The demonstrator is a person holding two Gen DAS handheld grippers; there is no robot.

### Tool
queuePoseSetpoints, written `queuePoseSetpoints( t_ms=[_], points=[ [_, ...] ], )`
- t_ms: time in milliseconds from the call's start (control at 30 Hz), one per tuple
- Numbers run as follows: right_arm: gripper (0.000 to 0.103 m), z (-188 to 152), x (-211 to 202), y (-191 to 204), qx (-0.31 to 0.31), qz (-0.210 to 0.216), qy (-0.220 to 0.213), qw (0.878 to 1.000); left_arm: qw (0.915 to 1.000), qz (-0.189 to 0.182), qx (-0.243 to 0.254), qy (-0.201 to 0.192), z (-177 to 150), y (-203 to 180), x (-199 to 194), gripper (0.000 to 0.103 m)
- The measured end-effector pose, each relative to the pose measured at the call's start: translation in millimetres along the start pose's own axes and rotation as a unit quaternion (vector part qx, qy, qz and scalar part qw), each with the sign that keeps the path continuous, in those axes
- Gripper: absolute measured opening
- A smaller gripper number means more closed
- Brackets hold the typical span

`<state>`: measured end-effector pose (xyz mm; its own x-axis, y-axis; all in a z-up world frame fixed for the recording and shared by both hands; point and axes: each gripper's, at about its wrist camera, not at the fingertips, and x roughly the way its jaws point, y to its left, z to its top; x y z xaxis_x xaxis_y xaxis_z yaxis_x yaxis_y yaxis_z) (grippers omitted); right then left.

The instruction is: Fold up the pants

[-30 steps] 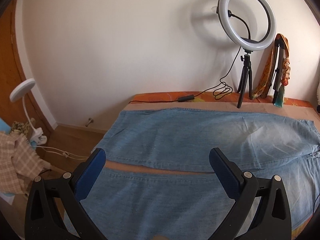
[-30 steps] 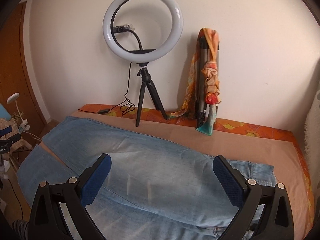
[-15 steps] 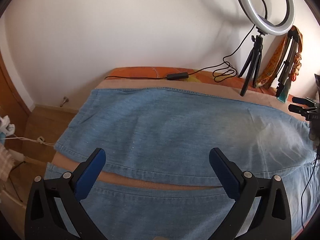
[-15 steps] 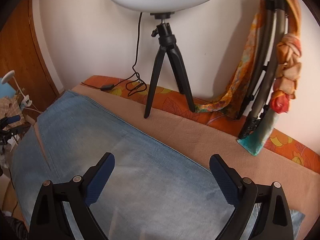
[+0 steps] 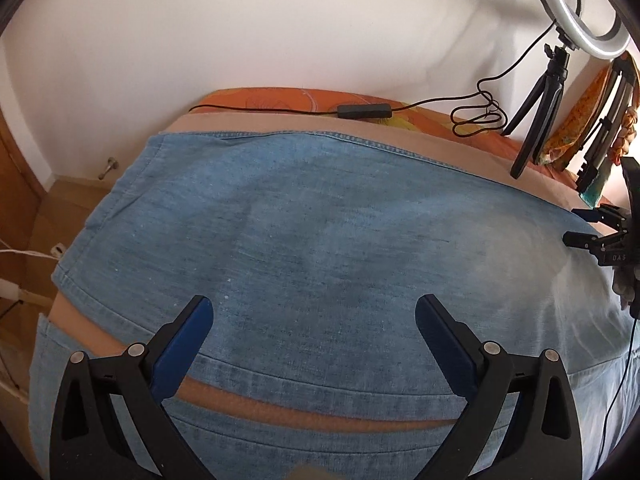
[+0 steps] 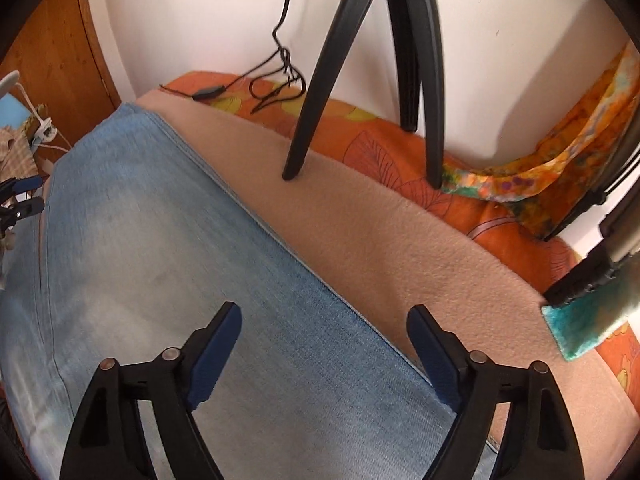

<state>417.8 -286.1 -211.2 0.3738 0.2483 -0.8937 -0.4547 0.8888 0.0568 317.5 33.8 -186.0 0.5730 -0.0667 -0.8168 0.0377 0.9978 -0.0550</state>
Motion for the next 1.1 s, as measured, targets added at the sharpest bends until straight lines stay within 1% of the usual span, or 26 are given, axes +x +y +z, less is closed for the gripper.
queuePoseSetpoints(
  t_ms=[33, 100, 133, 167, 200, 233, 267, 300, 367, 433, 500, 633, 700, 800, 900, 967, 1033, 1100],
  points=[
    [0.082, -0.1, 0.5, -0.6, -0.002, 0.004, -0.005, 1.0, 1.0, 0.001, -0.006, 0.005, 0.4, 1.1, 3.7, 0.1],
    [0.078, -0.1, 1.0, -1.3, -0.004, 0.011, -0.008, 1.0, 0.9997, 0.004, -0.02, 0.014, 1.0, 3.7, 10.1, 0.1],
    [0.072, 1.3, 3.9, -2.5, -0.007, 0.013, -0.01, 1.0, 0.9995, 0.007, -0.025, 0.017, 1.3, 4.8, 13.2, 0.1],
    [0.062, 0.6, 2.5, -1.1, -0.009, 0.015, -0.014, 1.0, 0.9993, 0.011, -0.029, 0.02, 1.6, 5.1, 16.3, 0.1],
    [0.056, 0.2, 1.1, 0.1, -0.01, 0.016, -0.018, 1.0, 0.9991, 0.013, -0.034, 0.023, 1.4, 6.1, 19.0, 0.1],
    [0.04, 0.5, -0.5, 2.0, -0.011, 0.018, -0.019, 1.0, 0.9988, 0.011, -0.039, 0.027, 1.0, 7.3, 22.1, 0.1],
    [0.027, -0.3, -2.9, 4.3, -0.011, 0.023, -0.017, 1.0, 0.9985, 0.007, -0.045, 0.031, 0.4, 8.8, 25.4, 0.1],
    [0.024, -1.0, -3.4, 7.0, -0.014, 0.02, -0.017, 1.0, 0.9981, 0.004, -0.051, 0.035, -2.1, 12.1, 26.0, 0.1],
    [0.011, -2.5, -5.9, 15.8, -0.031, 0.006, -0.016, 0.999, 0.9976, 0.0, -0.059, 0.037, -4.2, 14.5, 28.9, 0.1],
    [0.005, -3.3, -10.2, 24.2, -0.048, -0.013, -0.016, 0.999, 0.9977, -0.001, -0.059, 0.033, -4.7, 14.9, 28.2, 0.1],
    [0.003, -4.0, -21.6, 30.9, -0.051, -0.023, -0.025, 0.998, 0.9972, -0.008, -0.067, 0.032, -5.3, 16.4, 26.0, 0.1],
    [0.002, -8.2, -63.5, 52.5, -0.07, -0.036, -0.061, 0.995, 0.9945, -0.026, -0.098, 0.027, -4.5, 28.2, 18.6, 0.1],
    [0.002, -14.8, -89.7, 68.0, -0.083, -0.042, -0.079, 0.993, 0.9925, -0.031, -0.118, 0.013, -2.6, 36.2, 9.3, 0.1],
    [0.001, -30.1, -123.5, 105.4, -0.124, -0.056, -0.103, 0.985, 0.988, -0.039, -0.149, -0.009, 2.3, 50.9, -8.1, 0.1],
    [0.001, -50.7, -145.8, 139.8, -0.149, -0.04, -0.12, 0.981, 0.9827, -0.049, -0.177, -0.024, 8.8, 62.2, -24.6, 0.1],
    [0.001, -73.2, -157.6, 157.4, -0.165, -0.027, -0.118, 0.979, 0.9815, -0.05, -0.182, -0.031, 14.5, 63.5, -33.2, 0.1],
    [0.001, -83.7, -157.5, 176.9, -0.18, -0.017, -0.112, 0.977, 0.9831, -0.047, -0.174, -0.033, 21.1, 60.2, -39.1, 0.1],
    [0.001, -96.1, -156.2, 187.7, -0.179, 0.008, -0.104, 0.978, 0.9868, -0.039, -0.155, -0.026, 30.7, 51.2, -38.3, 0.1]
  ],
)
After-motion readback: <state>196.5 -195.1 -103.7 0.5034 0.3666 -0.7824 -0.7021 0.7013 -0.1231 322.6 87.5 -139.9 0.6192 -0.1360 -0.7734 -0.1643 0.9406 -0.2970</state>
